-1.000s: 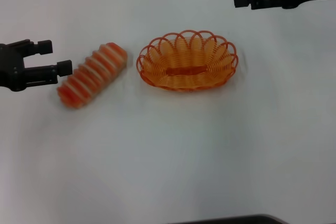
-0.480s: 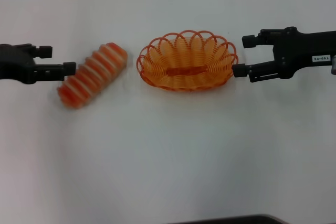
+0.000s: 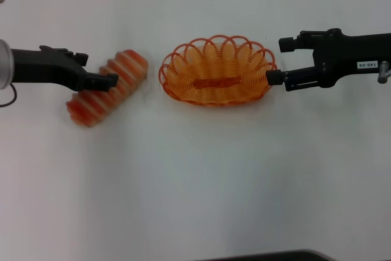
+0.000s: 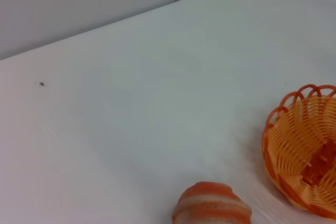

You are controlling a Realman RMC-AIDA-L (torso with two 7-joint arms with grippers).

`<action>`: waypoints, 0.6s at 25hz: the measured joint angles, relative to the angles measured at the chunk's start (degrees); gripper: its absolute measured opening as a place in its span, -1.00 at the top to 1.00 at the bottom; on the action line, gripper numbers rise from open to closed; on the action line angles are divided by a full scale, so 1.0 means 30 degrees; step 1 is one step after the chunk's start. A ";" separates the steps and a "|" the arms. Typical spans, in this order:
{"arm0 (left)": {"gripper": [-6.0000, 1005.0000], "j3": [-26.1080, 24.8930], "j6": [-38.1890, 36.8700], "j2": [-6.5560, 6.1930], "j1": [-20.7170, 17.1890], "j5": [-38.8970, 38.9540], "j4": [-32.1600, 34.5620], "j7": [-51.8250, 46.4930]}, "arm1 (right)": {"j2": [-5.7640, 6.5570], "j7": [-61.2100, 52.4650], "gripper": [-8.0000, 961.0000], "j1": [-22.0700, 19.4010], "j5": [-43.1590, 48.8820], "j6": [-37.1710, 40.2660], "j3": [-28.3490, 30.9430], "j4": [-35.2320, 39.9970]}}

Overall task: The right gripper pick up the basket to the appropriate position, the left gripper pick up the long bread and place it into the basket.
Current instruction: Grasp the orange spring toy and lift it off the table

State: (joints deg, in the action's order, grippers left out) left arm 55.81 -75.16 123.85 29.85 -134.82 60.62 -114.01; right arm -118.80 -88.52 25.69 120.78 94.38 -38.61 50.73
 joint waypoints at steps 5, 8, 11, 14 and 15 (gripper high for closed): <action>-0.59 0.1419 0.1392 0.0027 0.0047 -0.0020 -0.0739 -0.0018 | -0.0039 -0.0013 -0.91 0.0099 -0.0015 -0.0063 0.0010 -0.0007; -0.58 0.1964 0.1955 0.0030 0.0051 -0.0029 -0.1037 0.0019 | -0.0087 -0.0036 -0.90 0.0177 -0.0015 -0.0068 0.0010 -0.0030; -0.53 0.2545 0.2480 0.0015 -0.0052 -0.0046 -0.1147 0.0208 | -0.0133 -0.0053 -0.90 0.0223 -0.0015 -0.0075 0.0010 -0.0037; -0.41 0.2781 0.2952 0.0020 -0.0188 -0.0056 -0.1173 0.0331 | -0.0150 -0.0102 -0.90 0.0250 -0.0015 -0.0098 0.0022 -0.0036; -0.37 0.2818 0.2969 0.0018 -0.0189 -0.0057 -0.1204 0.0339 | -0.0152 -0.0122 -0.90 0.0256 -0.0015 -0.0109 0.0030 -0.0037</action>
State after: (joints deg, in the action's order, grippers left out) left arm 64.26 -66.25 123.90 29.29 -134.99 57.01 -113.00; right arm -119.25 -88.89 26.46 120.73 94.05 -38.52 50.62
